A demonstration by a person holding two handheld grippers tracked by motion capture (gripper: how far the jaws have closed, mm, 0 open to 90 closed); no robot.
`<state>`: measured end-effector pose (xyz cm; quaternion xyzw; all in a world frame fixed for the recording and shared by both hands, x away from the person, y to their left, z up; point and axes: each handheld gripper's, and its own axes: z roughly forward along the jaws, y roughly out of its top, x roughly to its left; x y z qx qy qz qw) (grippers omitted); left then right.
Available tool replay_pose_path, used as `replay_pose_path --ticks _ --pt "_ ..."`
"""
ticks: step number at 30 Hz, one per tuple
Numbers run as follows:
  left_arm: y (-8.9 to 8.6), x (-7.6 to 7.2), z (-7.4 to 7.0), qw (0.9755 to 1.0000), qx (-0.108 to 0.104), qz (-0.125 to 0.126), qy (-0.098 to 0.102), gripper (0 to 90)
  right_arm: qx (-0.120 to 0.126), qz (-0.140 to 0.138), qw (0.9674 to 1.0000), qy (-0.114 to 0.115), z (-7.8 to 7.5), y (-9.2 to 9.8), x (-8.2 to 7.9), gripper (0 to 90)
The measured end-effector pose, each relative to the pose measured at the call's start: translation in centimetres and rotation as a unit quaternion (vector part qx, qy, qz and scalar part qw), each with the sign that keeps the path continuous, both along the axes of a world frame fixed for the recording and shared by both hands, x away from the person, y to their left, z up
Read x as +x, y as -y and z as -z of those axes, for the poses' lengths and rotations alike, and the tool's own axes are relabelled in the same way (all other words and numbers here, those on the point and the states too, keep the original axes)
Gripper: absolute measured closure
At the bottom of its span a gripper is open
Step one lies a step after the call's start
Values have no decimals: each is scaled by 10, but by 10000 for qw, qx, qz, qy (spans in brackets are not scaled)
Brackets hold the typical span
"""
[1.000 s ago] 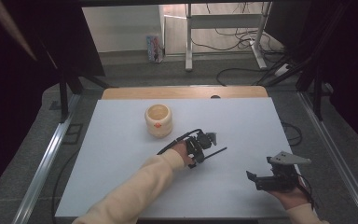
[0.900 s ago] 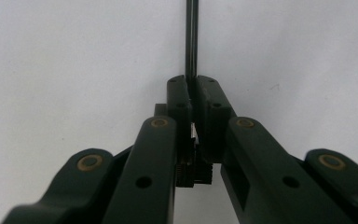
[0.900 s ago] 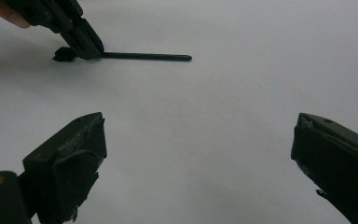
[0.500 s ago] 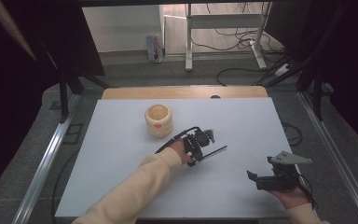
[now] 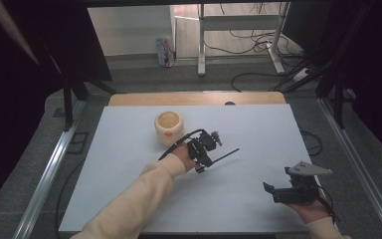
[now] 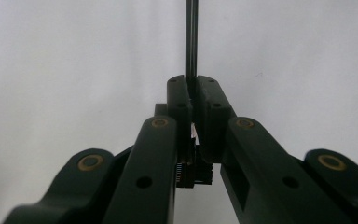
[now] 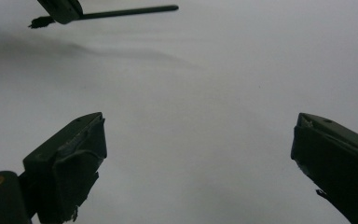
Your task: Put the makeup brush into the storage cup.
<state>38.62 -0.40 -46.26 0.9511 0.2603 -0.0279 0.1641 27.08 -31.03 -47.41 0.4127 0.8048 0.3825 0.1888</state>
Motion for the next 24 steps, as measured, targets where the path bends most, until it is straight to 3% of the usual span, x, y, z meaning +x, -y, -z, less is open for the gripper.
replay_pose_path --ticks 7,24 --pt "-17 -2 -10 9998 -139 -81 76 856 -8 -2 10000 0 0 0 0 34" --pt "-44 -16 -15 9994 -225 -163 197 855 -32 -12 10000 -13 1 -3 -1 36"
